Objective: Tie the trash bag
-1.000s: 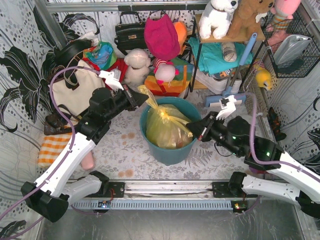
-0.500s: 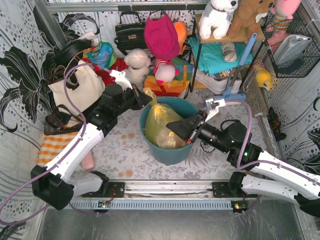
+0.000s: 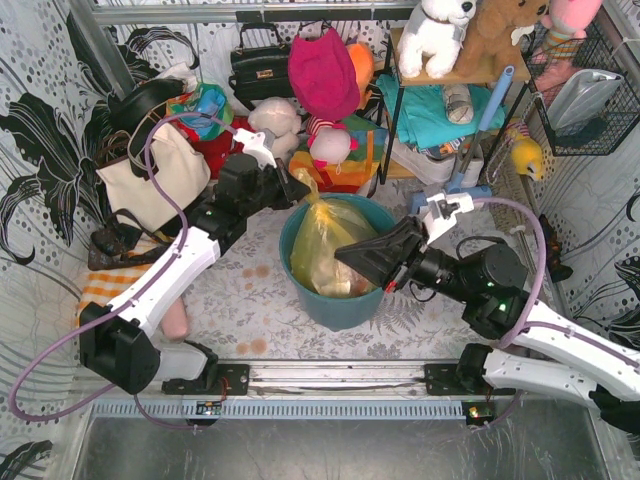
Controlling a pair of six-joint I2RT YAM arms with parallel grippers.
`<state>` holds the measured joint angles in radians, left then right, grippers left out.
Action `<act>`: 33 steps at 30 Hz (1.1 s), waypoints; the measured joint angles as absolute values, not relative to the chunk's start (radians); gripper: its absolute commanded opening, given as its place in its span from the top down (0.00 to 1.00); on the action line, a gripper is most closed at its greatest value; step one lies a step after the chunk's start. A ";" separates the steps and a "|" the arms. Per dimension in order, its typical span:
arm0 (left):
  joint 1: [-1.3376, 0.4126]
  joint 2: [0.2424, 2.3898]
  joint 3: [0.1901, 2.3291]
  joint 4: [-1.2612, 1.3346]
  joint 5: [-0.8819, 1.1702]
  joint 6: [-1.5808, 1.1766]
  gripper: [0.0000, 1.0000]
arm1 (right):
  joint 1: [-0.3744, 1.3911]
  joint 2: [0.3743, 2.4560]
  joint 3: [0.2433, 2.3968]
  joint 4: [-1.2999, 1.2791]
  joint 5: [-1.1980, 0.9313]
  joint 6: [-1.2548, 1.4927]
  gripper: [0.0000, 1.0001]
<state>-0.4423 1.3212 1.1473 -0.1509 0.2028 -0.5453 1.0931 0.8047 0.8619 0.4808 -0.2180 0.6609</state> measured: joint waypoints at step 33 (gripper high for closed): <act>-0.442 1.268 1.142 -0.151 0.239 -0.547 1.00 | 1.095 0.841 1.053 -0.365 0.206 0.650 0.99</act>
